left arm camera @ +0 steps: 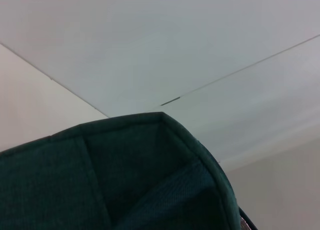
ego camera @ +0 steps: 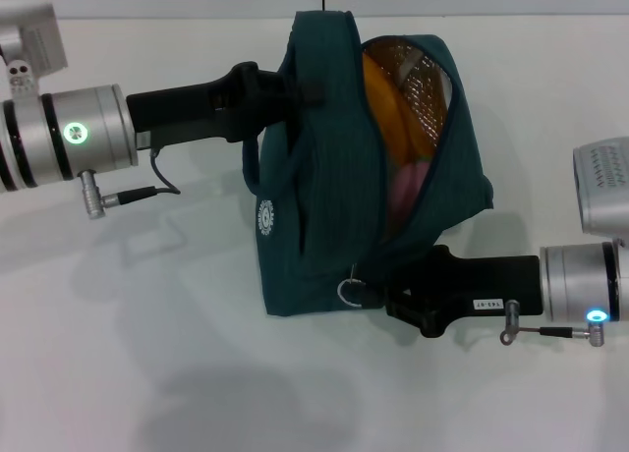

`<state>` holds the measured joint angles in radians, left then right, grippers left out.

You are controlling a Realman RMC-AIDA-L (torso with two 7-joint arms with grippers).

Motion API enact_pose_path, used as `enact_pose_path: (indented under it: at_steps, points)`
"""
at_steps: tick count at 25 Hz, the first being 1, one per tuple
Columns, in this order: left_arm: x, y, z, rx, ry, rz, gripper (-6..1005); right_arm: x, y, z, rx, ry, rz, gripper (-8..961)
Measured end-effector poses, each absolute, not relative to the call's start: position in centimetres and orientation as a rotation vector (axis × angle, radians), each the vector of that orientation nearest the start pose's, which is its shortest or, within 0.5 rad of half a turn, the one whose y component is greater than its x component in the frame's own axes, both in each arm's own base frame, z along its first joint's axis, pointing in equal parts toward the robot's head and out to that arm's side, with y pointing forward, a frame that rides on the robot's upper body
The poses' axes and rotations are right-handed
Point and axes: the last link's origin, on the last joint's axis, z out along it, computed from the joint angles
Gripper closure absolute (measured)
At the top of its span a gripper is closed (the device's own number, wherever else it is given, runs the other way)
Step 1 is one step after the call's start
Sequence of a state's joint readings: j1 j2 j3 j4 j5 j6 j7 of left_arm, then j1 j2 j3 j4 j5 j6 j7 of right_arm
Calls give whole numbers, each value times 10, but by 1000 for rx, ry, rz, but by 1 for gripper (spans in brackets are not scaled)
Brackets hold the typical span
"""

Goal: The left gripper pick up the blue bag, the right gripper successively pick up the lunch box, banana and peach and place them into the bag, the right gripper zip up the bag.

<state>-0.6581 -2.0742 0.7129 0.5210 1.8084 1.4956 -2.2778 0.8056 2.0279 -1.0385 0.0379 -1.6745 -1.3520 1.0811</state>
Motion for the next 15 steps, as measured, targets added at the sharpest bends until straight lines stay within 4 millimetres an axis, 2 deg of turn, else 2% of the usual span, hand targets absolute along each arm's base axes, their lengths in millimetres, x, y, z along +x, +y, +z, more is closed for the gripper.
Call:
enact_pose_path:
  at_steps: [2, 15]
  points:
    - [-214, 365, -10, -2341, -1869, -1119, 967, 232, 314, -96, -2949, 680, 723, 950]
    - [-218, 364, -7, -2333, -1865, -1114, 967, 241, 299, -80, -2934, 656, 851, 950]
